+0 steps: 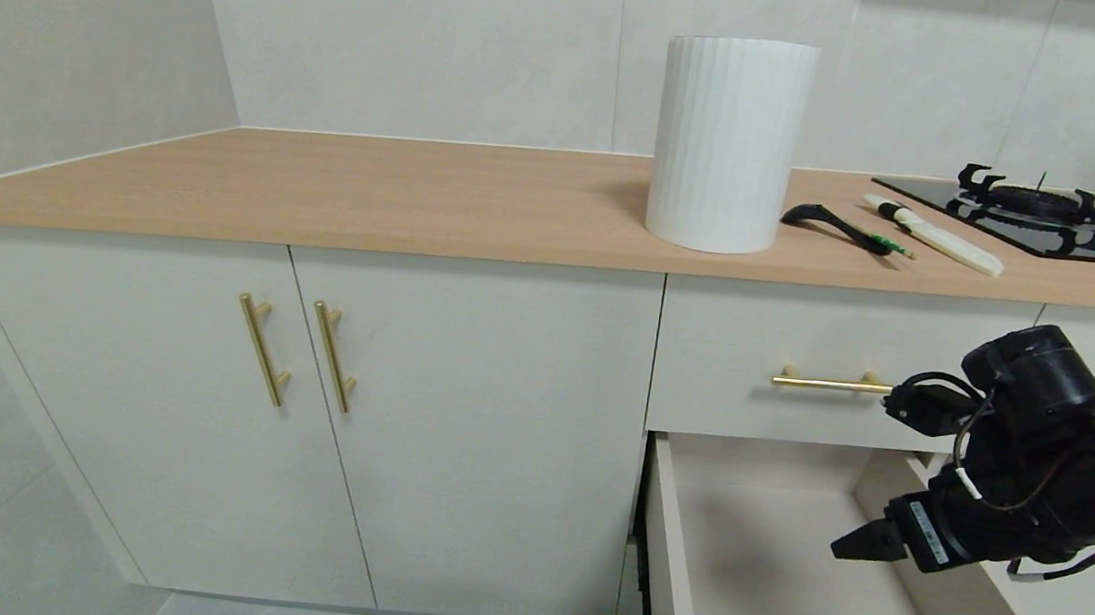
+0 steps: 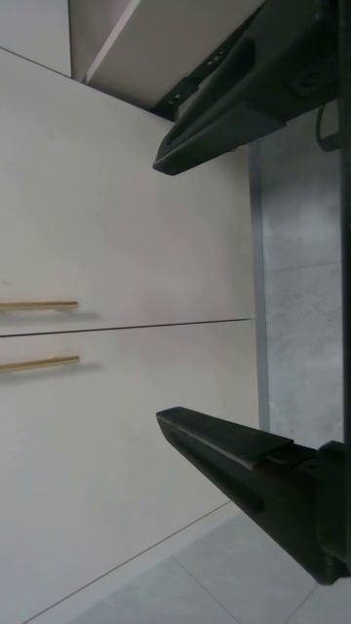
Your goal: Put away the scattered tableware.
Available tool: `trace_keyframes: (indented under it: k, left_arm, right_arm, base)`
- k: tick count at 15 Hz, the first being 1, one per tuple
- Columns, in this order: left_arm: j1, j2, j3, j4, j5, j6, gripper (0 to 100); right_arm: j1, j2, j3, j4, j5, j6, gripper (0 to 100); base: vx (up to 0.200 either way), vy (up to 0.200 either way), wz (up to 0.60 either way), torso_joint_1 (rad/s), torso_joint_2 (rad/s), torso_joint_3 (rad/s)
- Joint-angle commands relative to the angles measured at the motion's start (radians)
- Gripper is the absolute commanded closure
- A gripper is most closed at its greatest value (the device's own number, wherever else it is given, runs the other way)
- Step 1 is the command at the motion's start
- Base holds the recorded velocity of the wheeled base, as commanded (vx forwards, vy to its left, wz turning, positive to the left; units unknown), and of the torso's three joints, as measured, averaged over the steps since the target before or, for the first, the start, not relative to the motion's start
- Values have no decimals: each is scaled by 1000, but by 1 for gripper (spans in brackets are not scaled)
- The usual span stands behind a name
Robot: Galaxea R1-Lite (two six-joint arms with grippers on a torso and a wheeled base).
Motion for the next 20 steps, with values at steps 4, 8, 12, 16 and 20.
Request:
trace_keyframes:
  k: [4, 8, 12, 16, 20]
  left_arm:
    - [0, 0, 0, 0, 0, 0, 0]
    - [0, 0, 0, 0, 0, 0, 0]
    - [0, 0, 0, 0, 0, 0, 0]
    - [0, 0, 0, 0, 0, 0, 0]
    - [0, 0, 0, 0, 0, 0, 0]
  right_arm:
    - [-1, -43, 4, -1, -3, 0, 0]
    - [-1, -43, 4, -1, -3, 0, 0]
    - [-2, -46, 4, -1, -5, 0, 0]
    - [-2, -47, 4, -1, -5, 0, 0]
    - [-4, -51, 4, -23, -6, 1, 0]
  base:
    - [0, 0, 0, 15, -99, -79]
    - [0, 0, 0, 112, -345, -295]
    - [0, 0, 0, 146, -504, -295]
    - [0, 0, 0, 177, -470, -288]
    - [0, 0, 0, 205, -477, -288]
